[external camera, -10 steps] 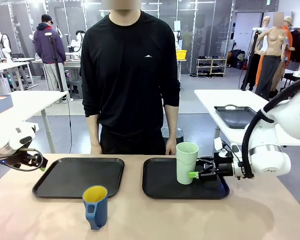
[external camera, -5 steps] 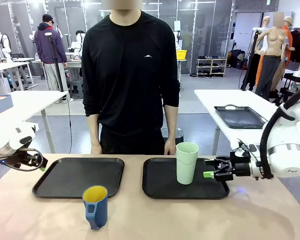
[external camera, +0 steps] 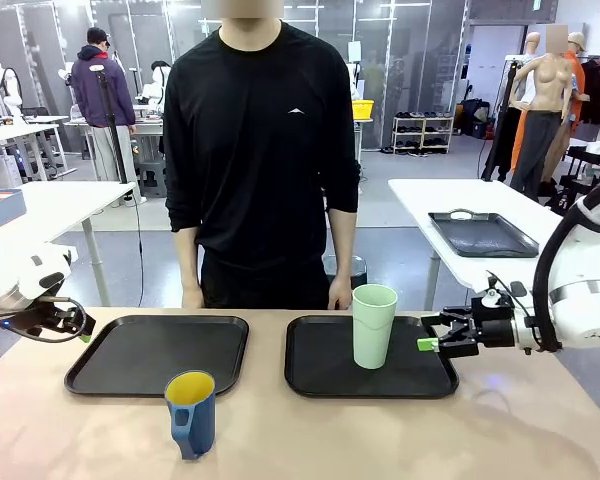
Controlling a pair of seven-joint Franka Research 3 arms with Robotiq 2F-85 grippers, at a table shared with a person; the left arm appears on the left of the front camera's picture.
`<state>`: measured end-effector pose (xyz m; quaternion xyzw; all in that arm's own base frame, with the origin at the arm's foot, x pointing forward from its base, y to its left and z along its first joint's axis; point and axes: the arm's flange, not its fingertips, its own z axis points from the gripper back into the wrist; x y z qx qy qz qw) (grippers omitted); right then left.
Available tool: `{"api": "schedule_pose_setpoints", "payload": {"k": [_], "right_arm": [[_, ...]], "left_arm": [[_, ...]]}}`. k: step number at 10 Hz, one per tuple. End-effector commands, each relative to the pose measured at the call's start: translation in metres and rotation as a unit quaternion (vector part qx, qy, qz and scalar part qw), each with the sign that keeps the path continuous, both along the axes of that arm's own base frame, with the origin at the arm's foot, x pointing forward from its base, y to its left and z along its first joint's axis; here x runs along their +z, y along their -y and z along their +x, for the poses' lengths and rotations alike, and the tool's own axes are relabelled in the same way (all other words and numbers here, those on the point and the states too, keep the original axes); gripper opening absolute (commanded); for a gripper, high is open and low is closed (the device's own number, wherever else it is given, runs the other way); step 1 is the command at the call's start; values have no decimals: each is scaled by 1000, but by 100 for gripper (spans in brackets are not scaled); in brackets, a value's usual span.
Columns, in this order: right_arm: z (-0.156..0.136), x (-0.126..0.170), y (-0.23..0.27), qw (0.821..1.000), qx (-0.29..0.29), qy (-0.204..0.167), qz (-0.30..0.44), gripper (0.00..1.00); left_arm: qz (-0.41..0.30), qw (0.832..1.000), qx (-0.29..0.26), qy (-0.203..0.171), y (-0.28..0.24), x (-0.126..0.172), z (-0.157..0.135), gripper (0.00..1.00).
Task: Sort and store the cups by type.
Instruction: Place the picked Reusable plastic cup into the Flat Tray indicated by the person, then pick up the Handle plastic cup and place it into the empty Flat Tray.
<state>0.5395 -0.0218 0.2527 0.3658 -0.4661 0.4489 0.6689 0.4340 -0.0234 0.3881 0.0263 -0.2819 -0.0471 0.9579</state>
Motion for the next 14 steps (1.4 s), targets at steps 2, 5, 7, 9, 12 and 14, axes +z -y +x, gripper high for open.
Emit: {"api": "schedule_pose_setpoints", "payload": {"k": [2,5,7,9,12,14], "right_arm": [[0,-4,-1,1000,5,1,4,100],[0,-4,-1,1000,5,1,4,100],[0,-4,-1,1000,5,1,4,100],[0,-4,-1,1000,5,1,4,100],[-19,21,-1,995,-19,-12,-99,100],[-51,56,-5,978,-23,-29,-203,100]], "left_arm": [[4,1000,-1,1,2,0,-1,100],[4,1000,-1,1,2,0,-1,100],[4,1000,-1,1,2,0,-1,100],[4,1000,-1,1,2,0,-1,100],[4,1000,-1,1,2,0,-1,100],[4,1000,-1,1,2,0,-1,100]]}}
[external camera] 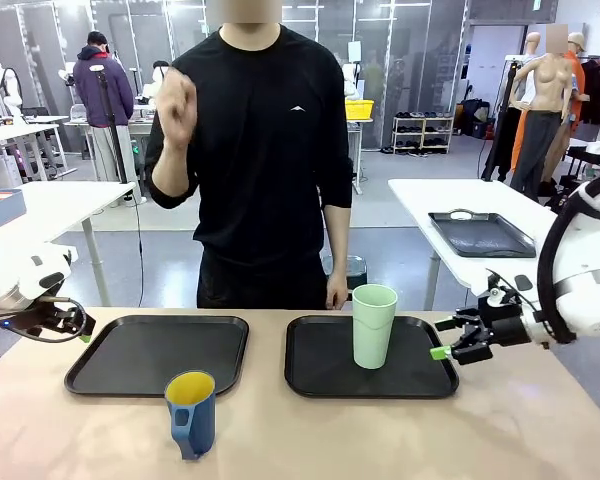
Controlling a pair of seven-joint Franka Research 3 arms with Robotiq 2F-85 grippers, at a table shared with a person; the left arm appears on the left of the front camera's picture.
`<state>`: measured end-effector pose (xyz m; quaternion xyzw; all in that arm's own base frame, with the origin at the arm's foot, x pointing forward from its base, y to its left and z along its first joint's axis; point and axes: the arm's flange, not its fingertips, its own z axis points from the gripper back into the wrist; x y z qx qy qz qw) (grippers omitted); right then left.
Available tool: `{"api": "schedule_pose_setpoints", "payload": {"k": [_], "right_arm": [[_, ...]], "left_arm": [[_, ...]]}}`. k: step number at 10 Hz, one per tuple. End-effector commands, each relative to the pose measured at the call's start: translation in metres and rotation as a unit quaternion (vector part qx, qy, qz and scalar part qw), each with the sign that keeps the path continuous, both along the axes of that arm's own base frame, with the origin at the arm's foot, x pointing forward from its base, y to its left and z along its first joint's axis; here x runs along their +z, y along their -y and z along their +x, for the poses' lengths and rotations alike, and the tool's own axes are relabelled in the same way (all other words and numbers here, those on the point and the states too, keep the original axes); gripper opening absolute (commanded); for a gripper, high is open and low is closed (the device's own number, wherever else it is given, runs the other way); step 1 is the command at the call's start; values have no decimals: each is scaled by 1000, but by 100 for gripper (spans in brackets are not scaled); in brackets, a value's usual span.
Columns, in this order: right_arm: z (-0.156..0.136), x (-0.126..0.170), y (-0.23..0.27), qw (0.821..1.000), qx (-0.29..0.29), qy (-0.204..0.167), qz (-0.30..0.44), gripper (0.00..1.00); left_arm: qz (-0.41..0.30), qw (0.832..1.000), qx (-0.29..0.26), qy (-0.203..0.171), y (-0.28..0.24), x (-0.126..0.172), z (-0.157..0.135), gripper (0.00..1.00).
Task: Sort and store the cups by type.
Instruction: Pick up the Handle plastic cup and place it into the empty Flat Tray.
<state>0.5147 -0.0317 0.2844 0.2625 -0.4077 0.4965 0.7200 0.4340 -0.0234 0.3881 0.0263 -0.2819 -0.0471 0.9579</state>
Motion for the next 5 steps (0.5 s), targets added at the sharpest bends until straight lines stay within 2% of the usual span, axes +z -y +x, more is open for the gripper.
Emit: {"api": "schedule_pose_setpoints", "payload": {"k": [1,3,5], "right_arm": [[-42,42,-15,993,-7,-24,-119,100],[-75,69,-18,974,2,-43,-224,100],[-103,90,-21,958,7,-42,-284,100]], "left_arm": [[4,1000,-1,1,2,0,-1,100],[4,1000,-1,1,2,0,-1,100],[4,1000,-1,1,2,0,-1,100]]}}
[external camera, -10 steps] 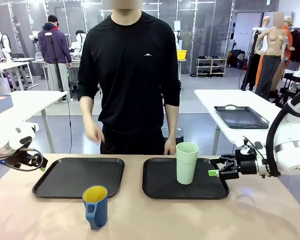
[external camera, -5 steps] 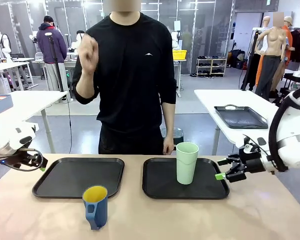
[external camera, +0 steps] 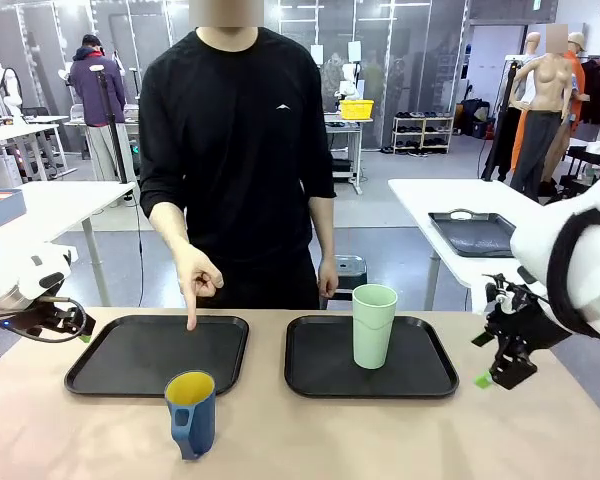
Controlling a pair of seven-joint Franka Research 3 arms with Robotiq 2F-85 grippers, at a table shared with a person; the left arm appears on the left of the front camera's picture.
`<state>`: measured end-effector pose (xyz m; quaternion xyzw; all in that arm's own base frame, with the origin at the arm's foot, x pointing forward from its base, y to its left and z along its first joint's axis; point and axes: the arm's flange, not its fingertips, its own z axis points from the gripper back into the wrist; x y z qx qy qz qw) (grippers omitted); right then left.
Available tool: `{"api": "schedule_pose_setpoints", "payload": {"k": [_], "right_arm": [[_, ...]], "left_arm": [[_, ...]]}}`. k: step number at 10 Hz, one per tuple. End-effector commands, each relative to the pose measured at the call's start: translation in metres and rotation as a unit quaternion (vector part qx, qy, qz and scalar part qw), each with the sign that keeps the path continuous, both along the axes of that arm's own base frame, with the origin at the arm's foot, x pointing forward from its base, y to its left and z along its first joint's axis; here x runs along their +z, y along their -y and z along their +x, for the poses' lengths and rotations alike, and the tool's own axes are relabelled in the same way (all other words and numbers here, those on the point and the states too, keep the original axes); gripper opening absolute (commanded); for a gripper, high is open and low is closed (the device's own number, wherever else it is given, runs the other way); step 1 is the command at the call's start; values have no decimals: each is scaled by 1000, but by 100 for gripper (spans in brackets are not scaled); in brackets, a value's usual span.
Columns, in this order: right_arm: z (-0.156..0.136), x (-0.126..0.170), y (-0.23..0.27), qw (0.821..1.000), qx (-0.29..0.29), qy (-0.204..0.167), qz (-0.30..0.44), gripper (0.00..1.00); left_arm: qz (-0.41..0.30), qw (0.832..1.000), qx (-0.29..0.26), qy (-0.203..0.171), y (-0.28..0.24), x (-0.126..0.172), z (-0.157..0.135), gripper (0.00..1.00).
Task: Sort and store the cups by type.
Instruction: Pick up the Handle plastic cup and place it into the empty Flat Tray.
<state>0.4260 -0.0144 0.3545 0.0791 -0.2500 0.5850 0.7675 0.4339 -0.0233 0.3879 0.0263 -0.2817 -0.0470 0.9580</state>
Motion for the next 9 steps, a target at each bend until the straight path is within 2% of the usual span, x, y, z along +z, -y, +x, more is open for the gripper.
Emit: {"api": "schedule_pose_setpoints", "payload": {"k": [1,3,5,6,9], "right_arm": [[-28,26,-5,998,-2,-29,-55,100],[-44,34,-7,997,12,-32,-72,100],[-44,30,-7,995,20,-54,-85,100],[-25,33,-2,996,18,-25,-82,100],[-25,33,-2,996,18,-25,-82,100]], "left_arm": [[4,1000,-1,1,2,1,0,100],[4,1000,-1,1,2,1,0,100],[4,1000,-1,1,2,1,0,100],[4,1000,-1,1,2,1,0,100],[4,1000,-1,1,2,1,0,100]]}}
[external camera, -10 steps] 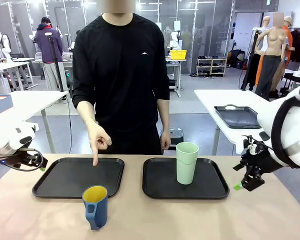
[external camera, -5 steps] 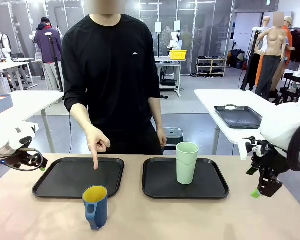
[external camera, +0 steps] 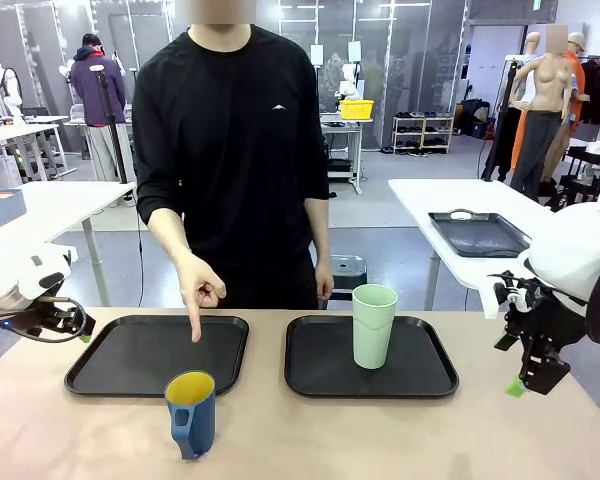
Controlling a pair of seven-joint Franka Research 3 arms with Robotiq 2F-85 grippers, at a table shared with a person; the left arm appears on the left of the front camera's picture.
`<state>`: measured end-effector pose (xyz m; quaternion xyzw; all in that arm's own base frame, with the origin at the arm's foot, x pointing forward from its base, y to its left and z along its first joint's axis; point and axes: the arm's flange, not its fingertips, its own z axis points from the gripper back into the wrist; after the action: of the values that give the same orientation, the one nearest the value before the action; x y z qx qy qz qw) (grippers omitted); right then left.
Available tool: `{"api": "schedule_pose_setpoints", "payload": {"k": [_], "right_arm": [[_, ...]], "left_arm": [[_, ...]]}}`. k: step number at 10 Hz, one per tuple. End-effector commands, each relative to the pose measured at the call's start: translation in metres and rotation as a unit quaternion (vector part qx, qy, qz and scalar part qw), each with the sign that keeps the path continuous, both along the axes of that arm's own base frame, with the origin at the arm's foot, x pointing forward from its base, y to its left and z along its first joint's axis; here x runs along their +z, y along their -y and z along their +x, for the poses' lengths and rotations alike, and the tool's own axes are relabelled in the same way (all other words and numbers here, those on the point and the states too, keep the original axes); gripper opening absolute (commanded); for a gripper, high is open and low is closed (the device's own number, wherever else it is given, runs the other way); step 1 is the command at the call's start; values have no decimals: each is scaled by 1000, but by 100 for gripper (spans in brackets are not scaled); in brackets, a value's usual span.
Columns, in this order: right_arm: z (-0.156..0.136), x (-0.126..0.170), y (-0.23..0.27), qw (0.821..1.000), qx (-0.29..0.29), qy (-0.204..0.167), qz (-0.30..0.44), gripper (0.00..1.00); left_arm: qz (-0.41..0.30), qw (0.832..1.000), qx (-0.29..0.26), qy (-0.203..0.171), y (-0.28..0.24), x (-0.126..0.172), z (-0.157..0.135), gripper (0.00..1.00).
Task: Sort and store the cups by type.
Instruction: Pick up the Handle plastic cup and place it into the empty Flat Tray.
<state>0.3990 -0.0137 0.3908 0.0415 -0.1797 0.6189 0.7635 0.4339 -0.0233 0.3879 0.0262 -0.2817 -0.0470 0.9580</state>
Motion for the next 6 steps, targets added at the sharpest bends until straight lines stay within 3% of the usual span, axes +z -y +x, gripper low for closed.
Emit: {"api": "schedule_pose_setpoints", "payload": {"k": [1,4,6], "right_arm": [[2,-3,-1,1000,-6,4,-4,100],[2,-3,-1,1000,-6,4,-4,100],[2,-3,-1,1000,-6,4,-4,100]], "left_arm": [[4,1000,-1,1,2,1,0,100],[0,1000,0,0,0,0,0,100],[76,994,-72,-8,-24,5,-2,100]]}}
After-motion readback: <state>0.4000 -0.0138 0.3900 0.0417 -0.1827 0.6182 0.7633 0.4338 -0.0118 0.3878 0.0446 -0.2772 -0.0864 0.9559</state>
